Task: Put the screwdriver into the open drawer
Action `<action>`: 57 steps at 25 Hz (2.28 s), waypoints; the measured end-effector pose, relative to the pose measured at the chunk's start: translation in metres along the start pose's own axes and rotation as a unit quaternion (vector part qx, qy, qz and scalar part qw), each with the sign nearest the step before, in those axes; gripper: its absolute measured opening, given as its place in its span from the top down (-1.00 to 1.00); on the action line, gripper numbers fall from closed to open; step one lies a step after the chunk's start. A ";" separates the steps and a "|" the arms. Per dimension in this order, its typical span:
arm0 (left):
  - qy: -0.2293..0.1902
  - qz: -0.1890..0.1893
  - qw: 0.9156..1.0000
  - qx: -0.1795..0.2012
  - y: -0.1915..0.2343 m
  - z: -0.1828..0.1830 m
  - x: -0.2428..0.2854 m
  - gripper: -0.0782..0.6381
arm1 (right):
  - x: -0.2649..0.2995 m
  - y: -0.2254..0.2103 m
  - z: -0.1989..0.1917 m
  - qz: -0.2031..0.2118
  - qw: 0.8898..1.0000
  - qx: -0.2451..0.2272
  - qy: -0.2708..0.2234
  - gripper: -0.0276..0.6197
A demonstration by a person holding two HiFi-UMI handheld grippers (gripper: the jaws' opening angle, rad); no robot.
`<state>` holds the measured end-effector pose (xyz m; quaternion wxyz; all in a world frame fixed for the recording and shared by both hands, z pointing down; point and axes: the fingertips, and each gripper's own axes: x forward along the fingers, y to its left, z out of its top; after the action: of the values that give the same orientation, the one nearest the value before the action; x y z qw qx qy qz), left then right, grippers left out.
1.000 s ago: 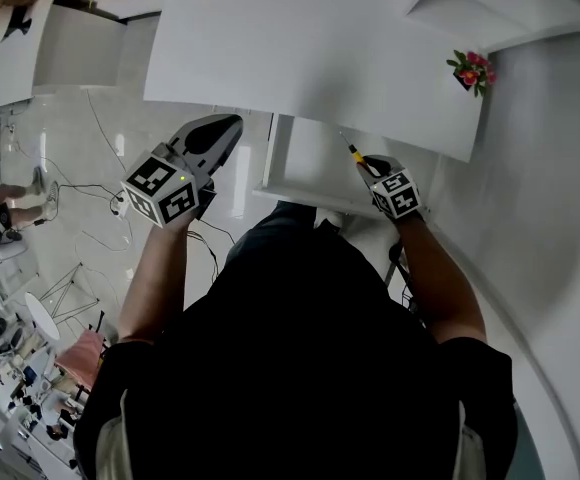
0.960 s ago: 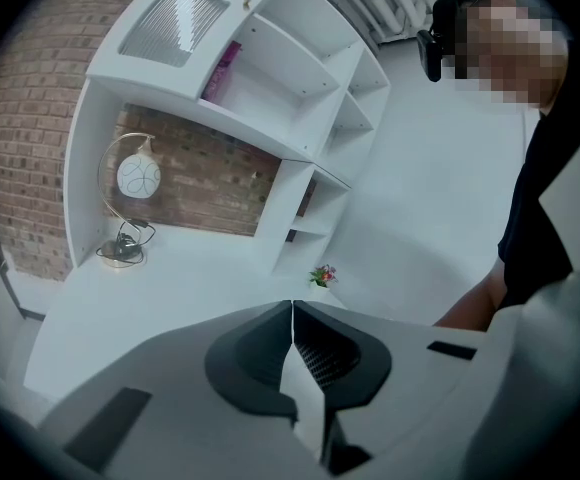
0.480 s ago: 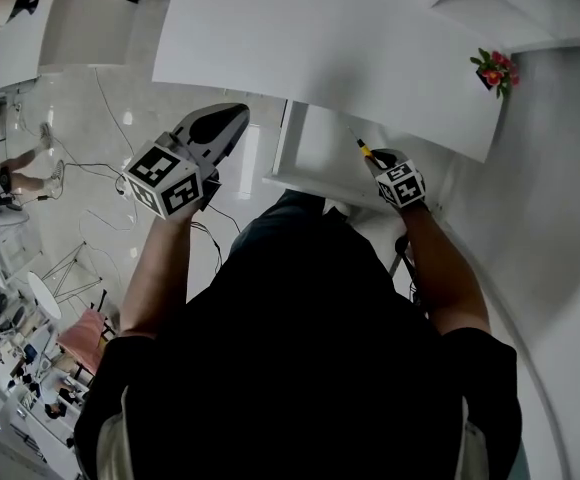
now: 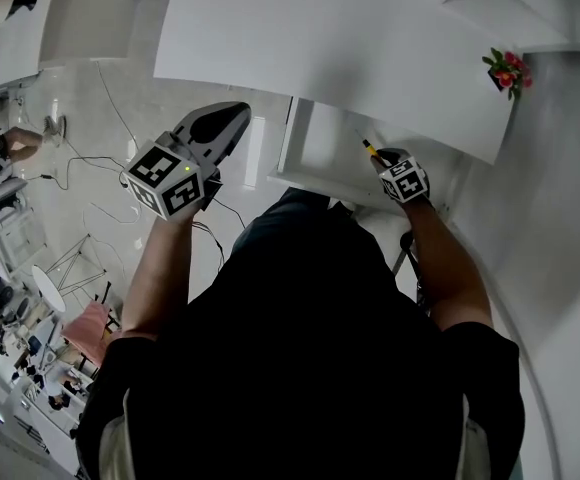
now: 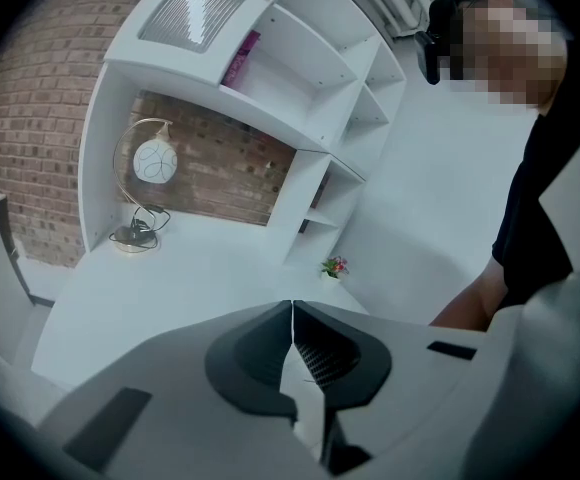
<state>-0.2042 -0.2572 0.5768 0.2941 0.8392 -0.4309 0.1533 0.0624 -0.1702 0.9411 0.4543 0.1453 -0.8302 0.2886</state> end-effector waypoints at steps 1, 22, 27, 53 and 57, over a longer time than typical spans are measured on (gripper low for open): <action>0.001 -0.001 1.000 0.000 0.000 -0.001 0.001 0.72 | 0.003 0.000 -0.001 0.002 1.000 0.000 0.002 0.67; 0.026 -0.007 1.000 -0.005 0.008 -0.021 0.007 0.72 | 0.040 -0.016 -0.014 -0.009 1.000 -0.006 0.026 0.67; 0.032 -0.009 0.999 -0.012 0.008 -0.034 0.005 0.72 | 0.043 -0.017 -0.019 -0.017 0.999 -0.015 0.036 0.67; 0.032 -0.008 0.999 -0.012 -0.001 -0.043 -0.011 0.72 | 0.044 -0.024 -0.014 -0.034 0.999 -0.013 0.021 0.49; 0.030 -0.012 0.999 -0.009 -0.007 -0.042 -0.011 0.72 | 0.040 -0.021 -0.010 -0.037 0.999 -0.012 0.014 0.47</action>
<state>-0.2054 -0.2205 0.6015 0.3160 0.8369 -0.4129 0.1710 0.0579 -0.1800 0.9861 0.4776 0.1665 -0.8214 0.2636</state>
